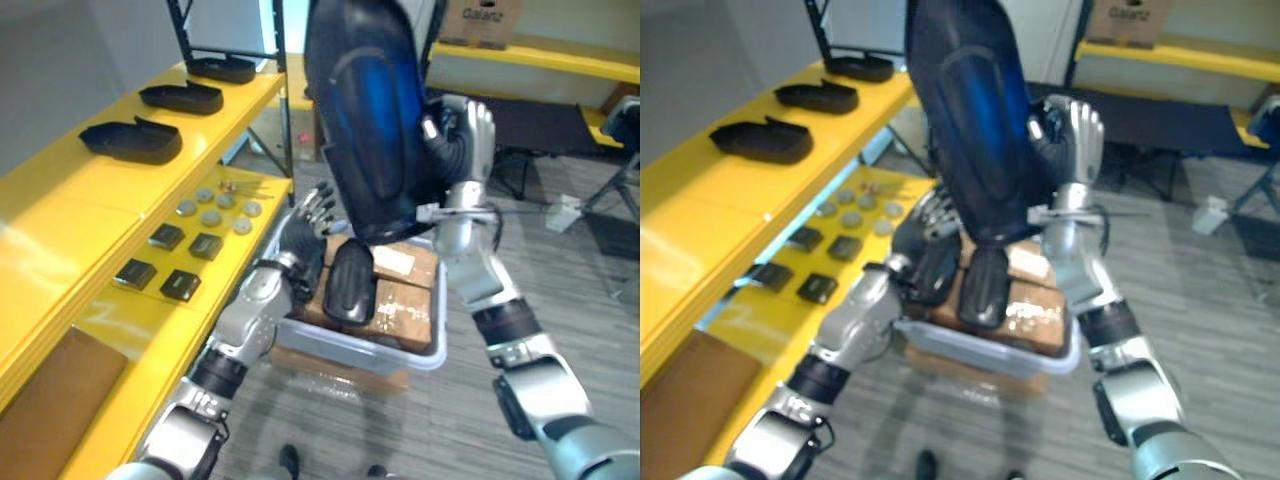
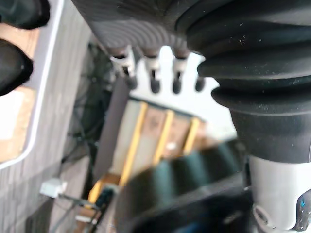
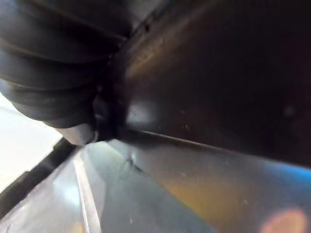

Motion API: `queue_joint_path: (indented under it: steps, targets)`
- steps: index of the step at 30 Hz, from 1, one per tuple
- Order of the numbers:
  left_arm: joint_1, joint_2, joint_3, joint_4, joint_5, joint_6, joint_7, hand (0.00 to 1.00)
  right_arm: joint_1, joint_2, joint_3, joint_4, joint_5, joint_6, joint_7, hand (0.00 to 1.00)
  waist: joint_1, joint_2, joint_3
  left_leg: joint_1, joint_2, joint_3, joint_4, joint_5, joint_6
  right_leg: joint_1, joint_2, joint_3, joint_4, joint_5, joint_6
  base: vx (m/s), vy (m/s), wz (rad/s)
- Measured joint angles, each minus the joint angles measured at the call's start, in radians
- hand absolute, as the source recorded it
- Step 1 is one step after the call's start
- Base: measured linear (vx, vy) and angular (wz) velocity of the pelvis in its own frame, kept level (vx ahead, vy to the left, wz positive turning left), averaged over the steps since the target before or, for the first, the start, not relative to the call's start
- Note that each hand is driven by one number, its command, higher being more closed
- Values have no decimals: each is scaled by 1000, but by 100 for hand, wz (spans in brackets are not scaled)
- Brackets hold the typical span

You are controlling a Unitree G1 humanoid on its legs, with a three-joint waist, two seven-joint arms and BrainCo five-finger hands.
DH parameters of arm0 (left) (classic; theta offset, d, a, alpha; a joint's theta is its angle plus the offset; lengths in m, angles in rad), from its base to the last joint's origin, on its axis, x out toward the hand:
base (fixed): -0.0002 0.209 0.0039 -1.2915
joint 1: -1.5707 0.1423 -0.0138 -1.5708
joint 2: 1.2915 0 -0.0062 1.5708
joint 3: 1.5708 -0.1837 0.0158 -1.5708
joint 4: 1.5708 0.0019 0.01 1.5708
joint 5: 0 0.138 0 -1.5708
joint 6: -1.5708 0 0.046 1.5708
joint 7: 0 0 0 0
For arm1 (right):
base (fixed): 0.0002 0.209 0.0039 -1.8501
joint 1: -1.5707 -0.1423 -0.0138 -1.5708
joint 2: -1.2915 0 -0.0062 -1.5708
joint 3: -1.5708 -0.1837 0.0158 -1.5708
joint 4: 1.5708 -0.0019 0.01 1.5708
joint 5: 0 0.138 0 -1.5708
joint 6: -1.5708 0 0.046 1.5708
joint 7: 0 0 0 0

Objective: Walk over and take plastic housings, then place them on the shelf

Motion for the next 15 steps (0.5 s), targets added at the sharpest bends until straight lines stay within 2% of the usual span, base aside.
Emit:
queue_joint_path:
  steps: [4,12,15]
  targets:
    - [0,-20,-24,0,0,-1,1,0,27,14,36,20,-1,-3,17,100,4,-4,-12,-1,0,-3,0,3,-2,2,2,-7,-1,0,0,5,6,3]
    - [2,-35,-29,30,2,-1,19,0,88,50,59,55,-15,-67,17,100,5,-7,-14,-2,0,-4,1,5,-2,2,2,-7,-1,0,0,0,0,0]
    - [20,-43,-30,30,2,-1,46,0,107,56,62,55,-16,-88,15,100,5,-9,-15,-1,1,-4,1,5,-2,2,2,-6,-1,0,0,0,0,0]
